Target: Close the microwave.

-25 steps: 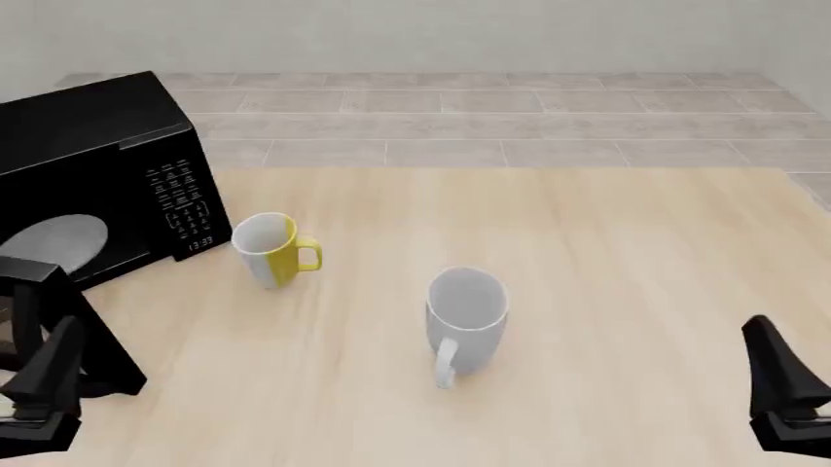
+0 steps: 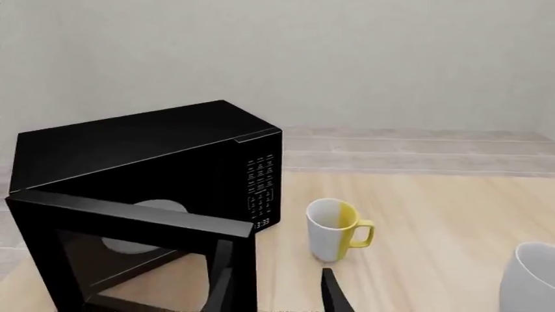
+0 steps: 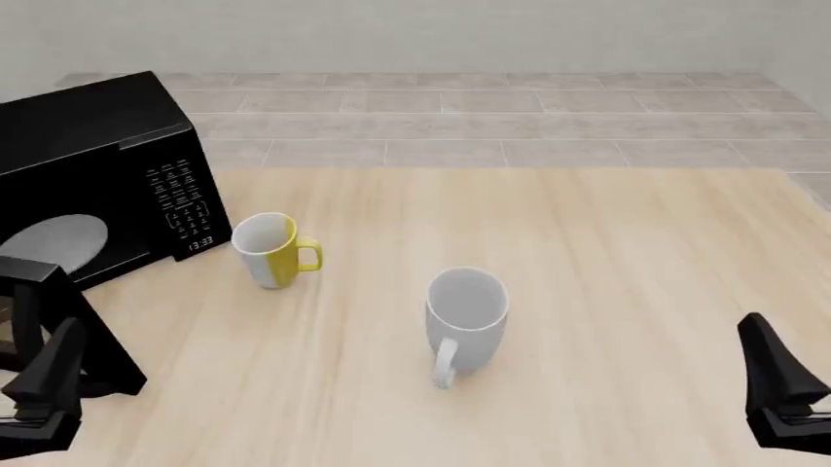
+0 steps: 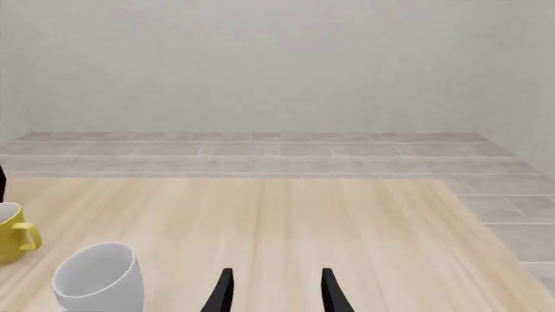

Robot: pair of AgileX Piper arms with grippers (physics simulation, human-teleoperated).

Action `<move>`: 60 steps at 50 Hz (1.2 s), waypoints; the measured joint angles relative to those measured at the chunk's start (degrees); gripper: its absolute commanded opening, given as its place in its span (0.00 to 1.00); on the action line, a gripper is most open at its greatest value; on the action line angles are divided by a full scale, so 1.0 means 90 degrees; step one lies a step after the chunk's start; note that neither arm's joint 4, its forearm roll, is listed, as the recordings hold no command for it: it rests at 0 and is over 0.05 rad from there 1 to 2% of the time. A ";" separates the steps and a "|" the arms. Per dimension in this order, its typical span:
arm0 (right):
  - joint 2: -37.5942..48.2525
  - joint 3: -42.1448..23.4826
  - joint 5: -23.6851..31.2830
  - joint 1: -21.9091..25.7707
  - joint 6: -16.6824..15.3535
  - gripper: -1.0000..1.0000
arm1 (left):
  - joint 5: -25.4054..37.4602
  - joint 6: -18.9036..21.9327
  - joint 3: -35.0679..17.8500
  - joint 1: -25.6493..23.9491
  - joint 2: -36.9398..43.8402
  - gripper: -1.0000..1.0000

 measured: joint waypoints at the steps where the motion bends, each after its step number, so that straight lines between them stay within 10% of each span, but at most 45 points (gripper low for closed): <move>1: -0.0011 0.0000 0.0009 0.0003 -0.0002 1.00 | 0.0000 -0.0004 0.0000 0.0012 0.0006 1.00; 60: -0.0003 0.0000 -0.0077 0.0206 -0.0159 1.00 | -0.0319 0.0162 0.0001 0.0712 0.0617 1.00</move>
